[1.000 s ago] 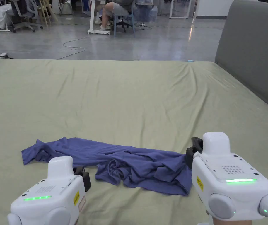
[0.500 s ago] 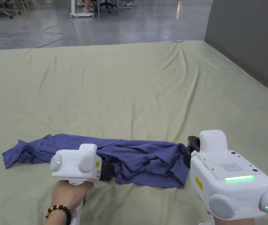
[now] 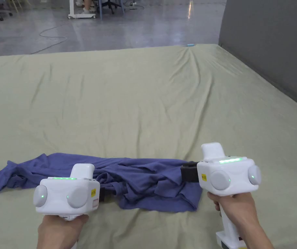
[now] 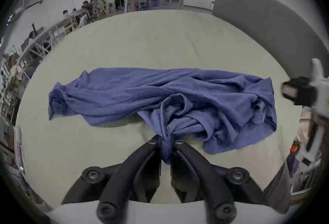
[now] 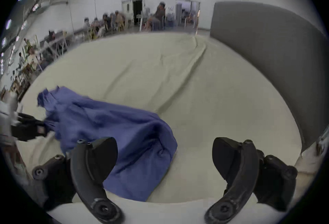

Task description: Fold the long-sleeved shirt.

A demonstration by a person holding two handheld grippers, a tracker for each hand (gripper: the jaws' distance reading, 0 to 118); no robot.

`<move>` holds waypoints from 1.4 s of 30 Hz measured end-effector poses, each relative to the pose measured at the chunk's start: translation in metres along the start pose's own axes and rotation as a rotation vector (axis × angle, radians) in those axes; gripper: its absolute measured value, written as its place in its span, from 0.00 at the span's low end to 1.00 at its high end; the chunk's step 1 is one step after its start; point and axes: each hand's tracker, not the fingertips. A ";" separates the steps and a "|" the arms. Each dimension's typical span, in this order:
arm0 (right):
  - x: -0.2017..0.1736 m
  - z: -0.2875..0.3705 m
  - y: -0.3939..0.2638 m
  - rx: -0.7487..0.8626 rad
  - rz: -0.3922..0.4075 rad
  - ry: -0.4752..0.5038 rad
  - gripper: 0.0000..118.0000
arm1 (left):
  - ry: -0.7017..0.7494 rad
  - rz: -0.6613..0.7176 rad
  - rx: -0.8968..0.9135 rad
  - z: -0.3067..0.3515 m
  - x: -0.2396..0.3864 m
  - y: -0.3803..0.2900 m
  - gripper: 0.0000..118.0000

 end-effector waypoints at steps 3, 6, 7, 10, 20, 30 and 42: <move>0.003 -0.035 0.008 -0.075 0.020 0.053 0.77 | -0.014 0.016 0.009 0.004 0.003 -0.003 0.02; 0.000 -0.053 0.007 -0.083 0.014 0.113 0.11 | -0.017 0.014 0.004 0.007 0.003 -0.005 0.02; -0.002 -0.054 0.007 -0.084 0.002 0.152 0.11 | -0.021 0.020 0.008 0.008 0.003 -0.005 0.02; -0.008 -0.033 0.008 -0.052 -0.013 0.124 0.11 | -0.052 0.033 0.078 0.024 -0.001 -0.004 0.02; -0.009 0.117 0.115 0.358 -0.087 0.238 0.10 | -0.081 0.020 0.456 0.165 -0.022 0.106 0.02; -0.043 0.233 0.297 0.506 -0.092 0.209 0.10 | -0.034 0.107 0.669 0.308 -0.053 0.265 0.02; -0.029 0.242 0.357 0.558 -0.149 0.184 0.10 | -0.025 0.104 0.678 0.310 -0.057 0.328 0.02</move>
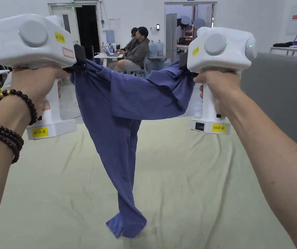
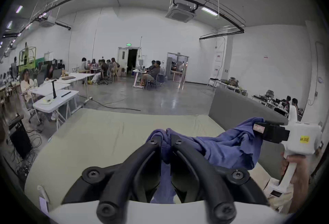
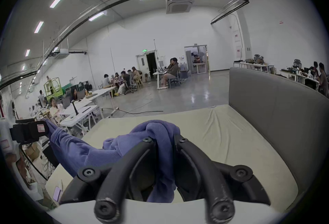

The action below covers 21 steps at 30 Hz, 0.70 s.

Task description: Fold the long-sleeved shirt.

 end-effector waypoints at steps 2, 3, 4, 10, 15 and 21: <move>0.007 -0.016 -0.016 -0.023 -0.001 -0.016 0.10 | 0.002 0.003 -0.022 -0.020 -0.003 -0.017 0.02; 0.012 -0.029 -0.029 -0.046 -0.010 -0.020 0.10 | 0.006 -0.003 -0.040 -0.032 -0.005 -0.030 0.02; 0.016 -0.039 -0.040 -0.070 -0.015 -0.024 0.10 | 0.012 -0.004 -0.071 -0.044 -0.007 -0.043 0.02; 0.043 -0.118 -0.163 -0.298 -0.033 -0.063 0.11 | 0.026 0.014 -0.312 -0.128 -0.029 -0.177 0.02; 0.067 -0.154 -0.261 -0.486 -0.071 -0.073 0.11 | 0.061 0.086 -0.467 -0.157 -0.049 -0.278 0.02; 0.082 -0.124 -0.287 -0.455 -0.144 -0.009 0.11 | 0.005 0.040 -0.442 -0.114 -0.045 -0.300 0.02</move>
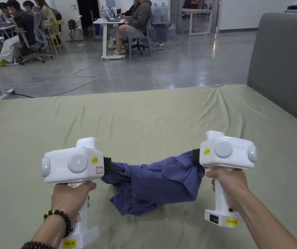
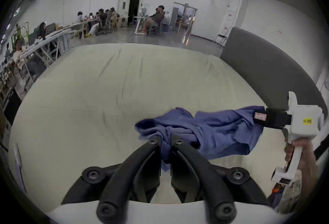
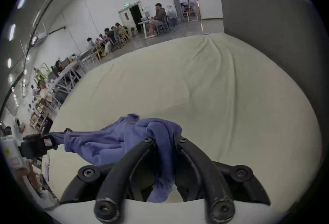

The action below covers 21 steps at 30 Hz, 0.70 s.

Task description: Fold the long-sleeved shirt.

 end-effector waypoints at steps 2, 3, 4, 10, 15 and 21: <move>0.003 0.016 -0.026 -0.014 0.011 0.035 0.11 | -0.028 -0.005 0.012 0.017 0.003 -0.031 0.02; 0.004 0.023 -0.041 -0.025 0.014 0.031 0.11 | -0.039 -0.024 0.017 0.026 0.003 -0.050 0.02; 0.006 0.028 -0.056 -0.040 0.015 0.025 0.11 | -0.033 -0.017 0.028 0.033 0.003 -0.070 0.02; 0.025 0.060 -0.160 -0.151 -0.008 -0.003 0.11 | -0.021 0.075 -0.033 0.074 0.000 -0.196 0.02; 0.028 0.066 -0.203 -0.193 0.065 -0.085 0.11 | -0.010 0.071 -0.107 0.076 -0.007 -0.247 0.02; 0.022 0.120 -0.192 -0.010 -0.005 -0.005 0.92 | -0.038 0.083 0.001 0.111 -0.004 -0.234 0.99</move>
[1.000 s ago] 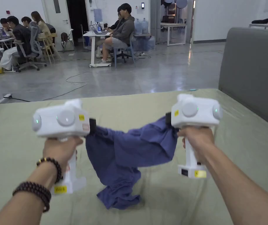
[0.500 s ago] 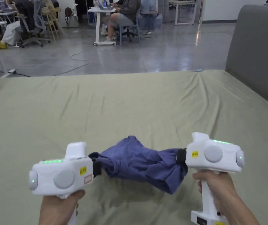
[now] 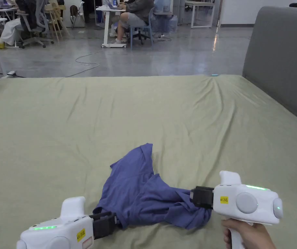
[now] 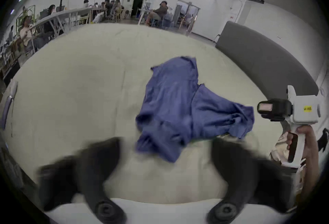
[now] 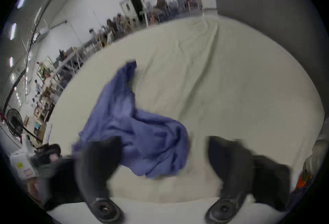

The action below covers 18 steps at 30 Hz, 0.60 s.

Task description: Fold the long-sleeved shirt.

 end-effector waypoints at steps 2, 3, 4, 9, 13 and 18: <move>-0.003 0.031 -0.006 0.095 -0.042 -0.010 0.97 | -0.013 0.009 0.066 0.022 0.002 -0.004 1.00; -0.006 0.043 -0.010 0.102 -0.042 -0.029 0.97 | -0.016 0.027 0.108 0.035 0.007 -0.006 1.00; -0.007 0.050 -0.016 0.085 -0.015 -0.025 0.96 | -0.017 0.034 0.100 0.042 0.008 -0.009 1.00; -0.016 0.071 -0.054 -0.013 0.106 -0.006 0.00 | -0.034 0.055 0.060 0.056 0.010 -0.034 0.00; -0.004 0.067 -0.064 -0.088 0.055 -0.030 0.00 | -0.032 0.037 0.007 0.055 0.009 -0.035 0.00; 0.000 0.064 -0.061 -0.085 0.034 -0.041 0.00 | -0.031 0.017 0.055 0.039 0.010 0.002 0.00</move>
